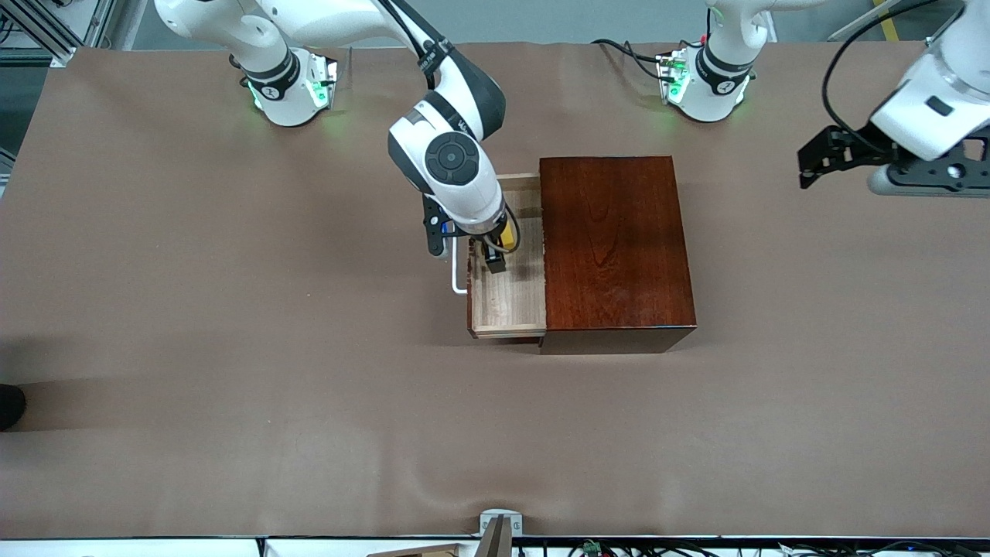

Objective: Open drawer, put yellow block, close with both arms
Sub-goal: 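Lower the cube into the drawer and open the right gripper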

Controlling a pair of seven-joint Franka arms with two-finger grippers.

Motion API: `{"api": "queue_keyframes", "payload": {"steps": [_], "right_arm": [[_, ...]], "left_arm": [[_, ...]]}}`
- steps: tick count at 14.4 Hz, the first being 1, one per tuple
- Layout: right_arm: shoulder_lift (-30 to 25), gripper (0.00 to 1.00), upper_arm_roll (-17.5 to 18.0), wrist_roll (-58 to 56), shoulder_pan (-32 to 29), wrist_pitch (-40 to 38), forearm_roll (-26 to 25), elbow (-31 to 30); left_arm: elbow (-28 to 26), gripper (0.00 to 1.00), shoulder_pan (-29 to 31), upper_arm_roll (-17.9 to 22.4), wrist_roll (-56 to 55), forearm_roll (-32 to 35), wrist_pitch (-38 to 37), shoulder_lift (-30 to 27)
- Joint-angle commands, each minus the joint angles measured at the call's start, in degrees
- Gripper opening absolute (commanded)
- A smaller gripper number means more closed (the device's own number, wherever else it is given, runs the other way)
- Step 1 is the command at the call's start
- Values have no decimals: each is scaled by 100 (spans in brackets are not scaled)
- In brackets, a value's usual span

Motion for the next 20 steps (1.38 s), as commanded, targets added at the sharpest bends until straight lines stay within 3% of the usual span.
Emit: {"api": "queue_keyframes", "payload": {"steps": [1,10,16,20], "right_arm": [[-47,100,38,44,-239,-624,114,462],[-582,100,29,-412,-933,-1319,105,727],[-1039,100,3,-1535,-1425,-2047,53,727],[-1268,100,3,-2389,-1874,-2602,105,727]], "left_arm": [[184,100,1,-145,-282,-84,26,193],[545,100,-367,-892,-1862,-67,332,959],[624,100,-1456,-936,-4005,30,1281,1670],[1580,100,-2396,-884,-5806,644,1511,2680]]}}
